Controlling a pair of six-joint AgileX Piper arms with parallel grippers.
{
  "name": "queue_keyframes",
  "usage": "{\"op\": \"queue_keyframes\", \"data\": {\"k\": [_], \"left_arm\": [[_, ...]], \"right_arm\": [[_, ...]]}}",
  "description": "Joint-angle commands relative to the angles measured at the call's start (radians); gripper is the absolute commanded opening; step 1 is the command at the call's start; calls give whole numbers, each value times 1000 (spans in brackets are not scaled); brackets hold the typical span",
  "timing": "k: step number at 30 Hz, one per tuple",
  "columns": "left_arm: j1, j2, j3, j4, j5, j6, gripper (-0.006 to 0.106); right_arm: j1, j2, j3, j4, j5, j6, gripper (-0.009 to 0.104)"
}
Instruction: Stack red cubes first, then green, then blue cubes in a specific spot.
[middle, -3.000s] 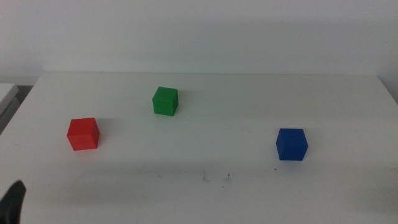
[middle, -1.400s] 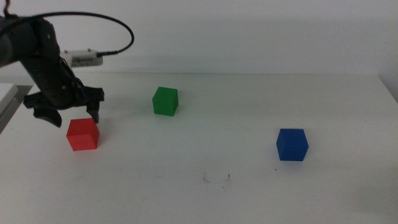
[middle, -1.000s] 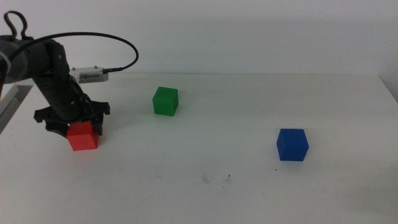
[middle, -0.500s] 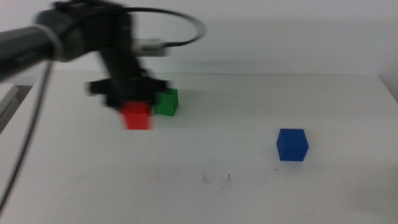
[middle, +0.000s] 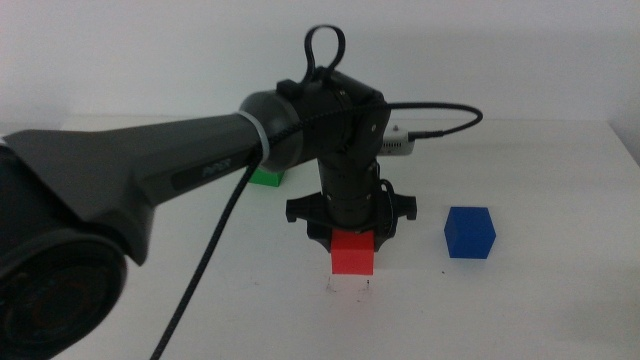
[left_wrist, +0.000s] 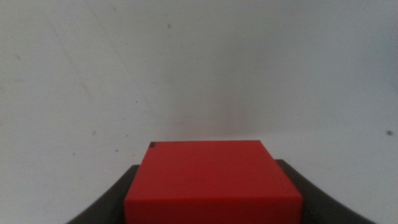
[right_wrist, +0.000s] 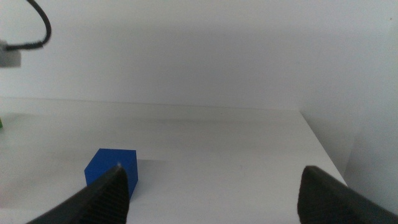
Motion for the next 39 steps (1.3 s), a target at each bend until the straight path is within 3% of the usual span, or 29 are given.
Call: {"op": "queue_keyframes", "data": {"k": [1,29,31,33,39], "left_arm": [[-2,12,-6,0,-18,-18,18],[27,81,-4,-24,-41,-17,18],[27,81,-4,-24,-41,-15,28],[27,81,-4,-24,-41,4,49],[27,81,-4,-24,-41,36,81]], "right_arm": [[-4,-4,3,-4,-9,-5,85],[-4,-4,3,-4,-9,-5,85],[-4,-4,3,-4,-9,-5,85],[-4,-4,3,-4,-9,-5,85],[-4,-4,3,-4,-9,-5,85]]}}
